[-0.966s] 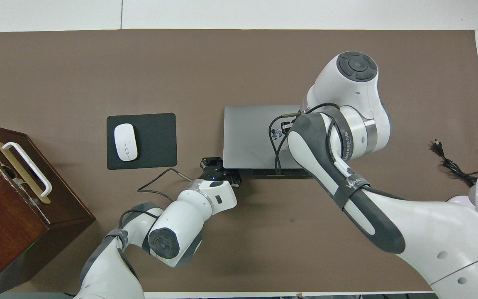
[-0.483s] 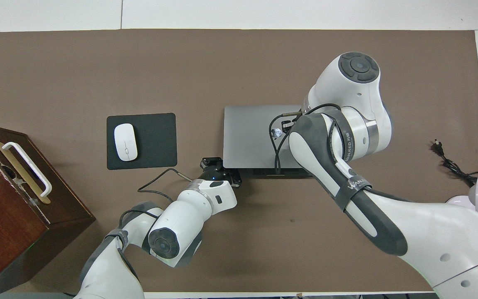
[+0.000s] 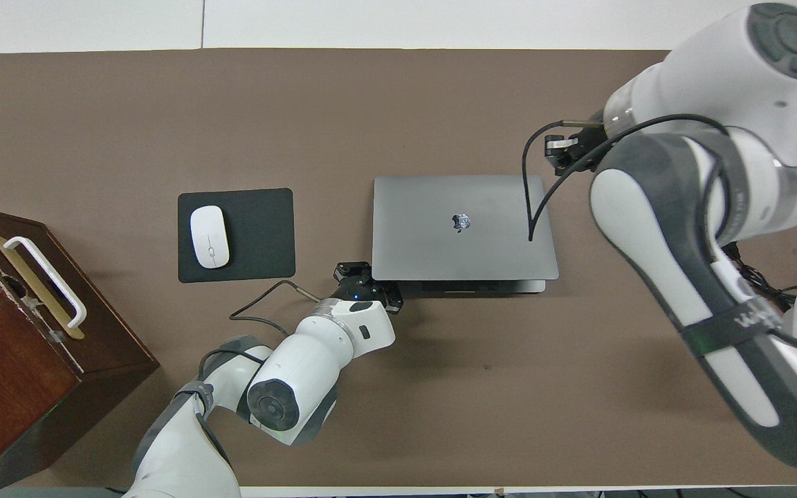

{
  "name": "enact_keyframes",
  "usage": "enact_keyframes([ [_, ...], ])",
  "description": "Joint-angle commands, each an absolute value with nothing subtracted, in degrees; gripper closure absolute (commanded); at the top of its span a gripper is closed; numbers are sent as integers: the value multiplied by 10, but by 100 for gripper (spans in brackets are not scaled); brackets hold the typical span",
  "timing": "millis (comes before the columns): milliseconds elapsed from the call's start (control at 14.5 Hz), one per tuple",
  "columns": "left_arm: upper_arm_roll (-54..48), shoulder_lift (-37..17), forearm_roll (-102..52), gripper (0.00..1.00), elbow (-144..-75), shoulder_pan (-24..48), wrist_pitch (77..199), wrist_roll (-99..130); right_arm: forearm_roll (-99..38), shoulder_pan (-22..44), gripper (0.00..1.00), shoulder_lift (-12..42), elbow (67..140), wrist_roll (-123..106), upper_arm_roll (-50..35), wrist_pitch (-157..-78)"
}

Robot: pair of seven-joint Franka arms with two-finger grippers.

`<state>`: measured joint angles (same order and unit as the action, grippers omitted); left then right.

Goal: Close laptop with both arms

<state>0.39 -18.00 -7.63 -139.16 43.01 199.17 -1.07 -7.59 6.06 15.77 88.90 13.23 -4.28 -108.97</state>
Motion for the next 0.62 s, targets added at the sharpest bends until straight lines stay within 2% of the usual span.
enact_keyframes([
  [0,8,-223,-65,100,-1404,405,1960,-17,-60,20,100,141,875,77,-48,-1078],
  [69,8,-223,-65,100,-1404,405,1961,-12,-41,12,100,139,867,55,-47,-1071],
  [207,7,-222,-65,100,-1404,405,1960,-7,-12,-6,80,131,853,23,-48,-1054],
  [345,5,-221,-65,100,-1405,404,1960,-2,0,-22,38,119,847,11,-47,-1032],
  [414,4,-220,-65,100,-1405,405,1960,1,0,-29,9,113,847,4,-48,-1025],
  [483,4,-217,-65,100,-1405,404,1960,3,0,-39,0,107,847,-2,-48,-1015],
  [552,4,-214,-65,100,-1405,405,1956,13,0,-42,0,102,847,-8,-48,-1006],
])
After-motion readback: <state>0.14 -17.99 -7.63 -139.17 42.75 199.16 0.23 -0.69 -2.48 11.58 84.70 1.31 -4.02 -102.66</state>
